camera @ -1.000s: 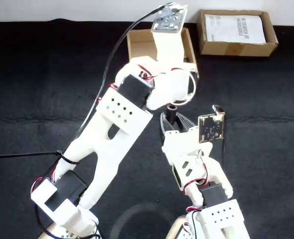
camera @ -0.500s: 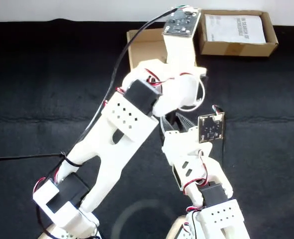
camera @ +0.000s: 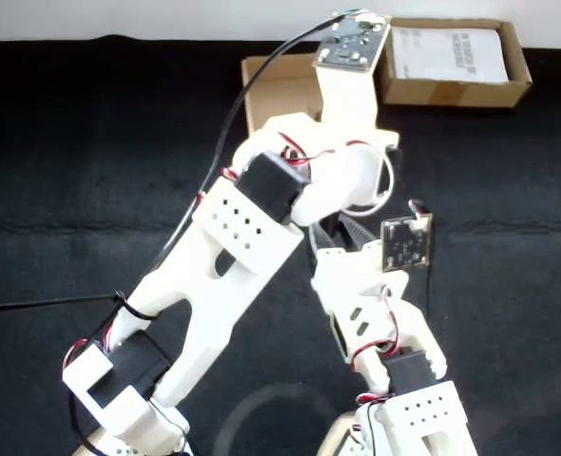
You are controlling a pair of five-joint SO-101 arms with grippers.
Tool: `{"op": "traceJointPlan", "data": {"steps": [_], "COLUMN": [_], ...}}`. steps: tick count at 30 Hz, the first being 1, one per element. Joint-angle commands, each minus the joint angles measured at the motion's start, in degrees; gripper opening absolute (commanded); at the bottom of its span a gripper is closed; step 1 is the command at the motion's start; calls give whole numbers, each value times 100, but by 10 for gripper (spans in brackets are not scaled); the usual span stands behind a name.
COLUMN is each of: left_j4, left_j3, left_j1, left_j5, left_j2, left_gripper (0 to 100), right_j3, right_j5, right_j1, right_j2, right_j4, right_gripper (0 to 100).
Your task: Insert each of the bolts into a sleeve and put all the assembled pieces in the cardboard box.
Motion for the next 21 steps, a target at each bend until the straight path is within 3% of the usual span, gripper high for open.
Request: {"op": "traceJointPlan", "data": {"steps": [1,21], "left_j4": [9,-53], "left_j3": [-242,198], "left_j1": [-92,-48], "left_j5": [-26,167], "left_j2": [-92,-40], "left_gripper": [9,9], "right_j3": [-119,-303], "right_j5": [-26,-35], "right_j1": [75,189], "right_j2": [-57,-31], "right_j4": [-101,-127], "right_gripper": [8,8]}}
